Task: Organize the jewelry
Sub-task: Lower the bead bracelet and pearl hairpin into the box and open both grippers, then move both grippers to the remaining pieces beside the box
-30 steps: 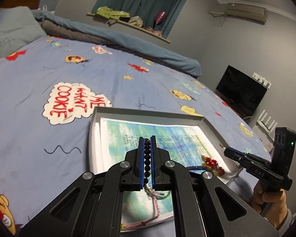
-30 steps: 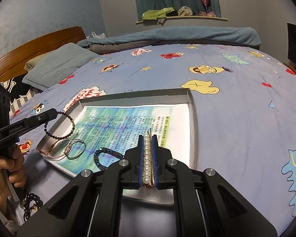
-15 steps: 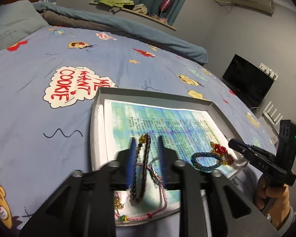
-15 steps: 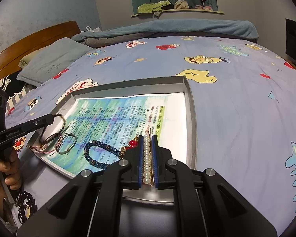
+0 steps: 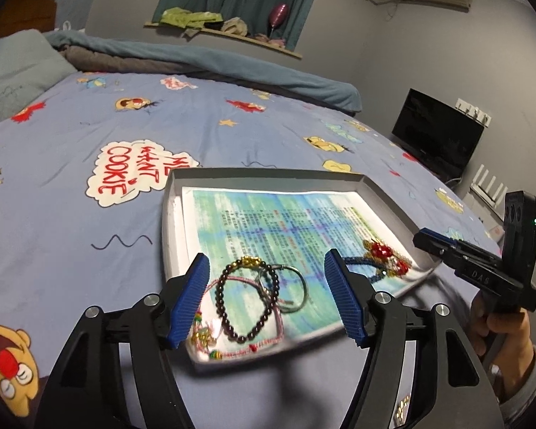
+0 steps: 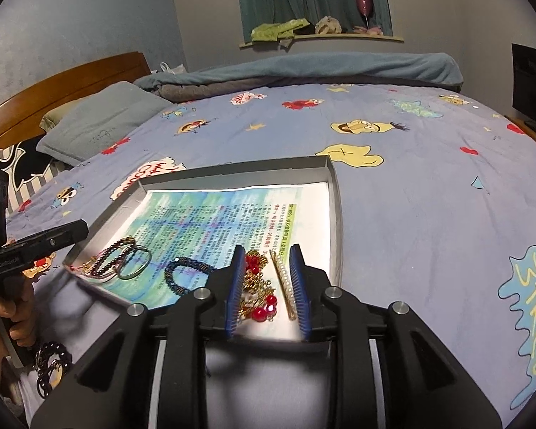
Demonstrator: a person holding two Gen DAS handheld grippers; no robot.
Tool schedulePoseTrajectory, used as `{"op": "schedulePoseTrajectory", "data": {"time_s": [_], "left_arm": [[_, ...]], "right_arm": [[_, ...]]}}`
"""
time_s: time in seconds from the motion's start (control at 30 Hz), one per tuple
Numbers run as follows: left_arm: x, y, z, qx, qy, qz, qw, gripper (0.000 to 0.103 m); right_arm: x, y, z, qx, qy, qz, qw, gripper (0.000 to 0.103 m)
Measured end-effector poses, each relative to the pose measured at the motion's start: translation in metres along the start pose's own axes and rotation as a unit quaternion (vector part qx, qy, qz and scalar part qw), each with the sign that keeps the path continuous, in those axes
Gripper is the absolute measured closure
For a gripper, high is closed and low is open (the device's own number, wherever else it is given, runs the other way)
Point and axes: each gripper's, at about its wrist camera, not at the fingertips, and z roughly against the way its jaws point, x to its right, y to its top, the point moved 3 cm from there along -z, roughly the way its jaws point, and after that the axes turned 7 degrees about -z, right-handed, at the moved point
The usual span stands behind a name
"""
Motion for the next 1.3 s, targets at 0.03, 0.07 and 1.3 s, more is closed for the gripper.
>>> {"op": "schedulePoseTrajectory", "data": {"time_s": [0.03,0.07,1.3], "left_arm": [[0.0,-0.001,0.005,0.006,-0.002,-0.001,1.0,0.035],[0.0,-0.002,0.01,0.01,-0.006,-0.001,0.9999,0.035],[0.006,-0.119,0.114,-0.055,-0.054,-0.077,0.9941,0.026]], "right_arm": [[-0.001,-0.001,0.005,0.006,0.002,0.003,1.0,0.072],[-0.001,-0.001,0.01,0.012,0.004,0.005,1.0,0.071],[-0.067,-0.093,0.056,-0.068,0.112,0.064,0.989,0.051]]}}
